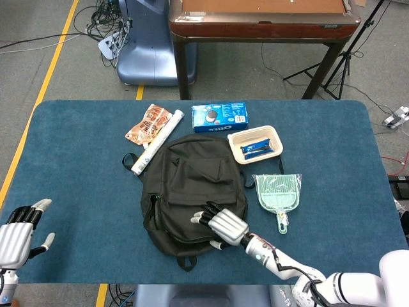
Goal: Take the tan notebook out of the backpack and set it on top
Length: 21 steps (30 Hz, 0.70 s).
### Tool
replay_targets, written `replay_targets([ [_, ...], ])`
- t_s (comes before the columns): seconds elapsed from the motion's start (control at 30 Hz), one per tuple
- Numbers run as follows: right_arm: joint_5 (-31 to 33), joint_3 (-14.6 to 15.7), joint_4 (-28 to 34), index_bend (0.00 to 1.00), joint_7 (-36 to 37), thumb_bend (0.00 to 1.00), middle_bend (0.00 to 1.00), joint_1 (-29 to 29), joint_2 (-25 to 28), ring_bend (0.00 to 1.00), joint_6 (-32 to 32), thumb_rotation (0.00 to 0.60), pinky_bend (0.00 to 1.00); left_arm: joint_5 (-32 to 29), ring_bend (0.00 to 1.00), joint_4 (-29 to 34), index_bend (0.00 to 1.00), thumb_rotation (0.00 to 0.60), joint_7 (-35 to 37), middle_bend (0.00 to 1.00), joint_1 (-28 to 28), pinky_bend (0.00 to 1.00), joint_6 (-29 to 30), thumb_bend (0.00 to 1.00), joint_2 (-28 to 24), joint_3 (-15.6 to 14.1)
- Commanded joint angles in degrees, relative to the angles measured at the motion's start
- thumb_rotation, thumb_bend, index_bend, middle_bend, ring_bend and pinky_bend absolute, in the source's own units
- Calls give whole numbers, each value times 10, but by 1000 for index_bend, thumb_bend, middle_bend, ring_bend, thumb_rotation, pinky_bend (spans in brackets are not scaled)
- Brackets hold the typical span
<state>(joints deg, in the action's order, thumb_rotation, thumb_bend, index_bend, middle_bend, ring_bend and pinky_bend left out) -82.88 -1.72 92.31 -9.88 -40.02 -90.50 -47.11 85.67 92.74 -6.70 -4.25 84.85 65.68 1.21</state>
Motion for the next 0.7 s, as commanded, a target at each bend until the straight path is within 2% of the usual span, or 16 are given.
replay_targets([
  [0.03,15,1,3,316,-14,497,195,-6,3,0,13,600,0,1,176,-1,146,600,1,176,-1,129,-1,274,1,0],
  [0.17,33,1,10,447,-32,690,264,-12,6,2,25,600,0,4,176,-4,147,600,-3,176,-7,129,-11,274,-6,-1],
  [0.23,37,-2,11,567,-39,802,303,-13,6,15,21,600,0,7,176,-3,153,600,-5,176,-13,129,-18,275,-13,-1],
  [0.3,40,-7,9,615,-43,856,327,-12,2,32,11,600,0,11,176,-2,157,600,3,176,-23,129,-29,274,-21,2],
  [0.43,48,-23,13,631,-28,866,335,-11,1,36,-4,600,0,33,180,-5,171,600,46,176,-52,129,-54,274,-29,8],
  [0.57,64,-48,16,631,-17,867,335,-11,5,36,-24,600,0,75,189,-14,197,600,122,176,-93,129,-75,274,-35,15],
  [0.7,93,-76,15,631,-17,867,335,-13,2,36,-40,600,0,121,225,-19,239,600,165,197,-130,134,-82,275,-38,20],
])
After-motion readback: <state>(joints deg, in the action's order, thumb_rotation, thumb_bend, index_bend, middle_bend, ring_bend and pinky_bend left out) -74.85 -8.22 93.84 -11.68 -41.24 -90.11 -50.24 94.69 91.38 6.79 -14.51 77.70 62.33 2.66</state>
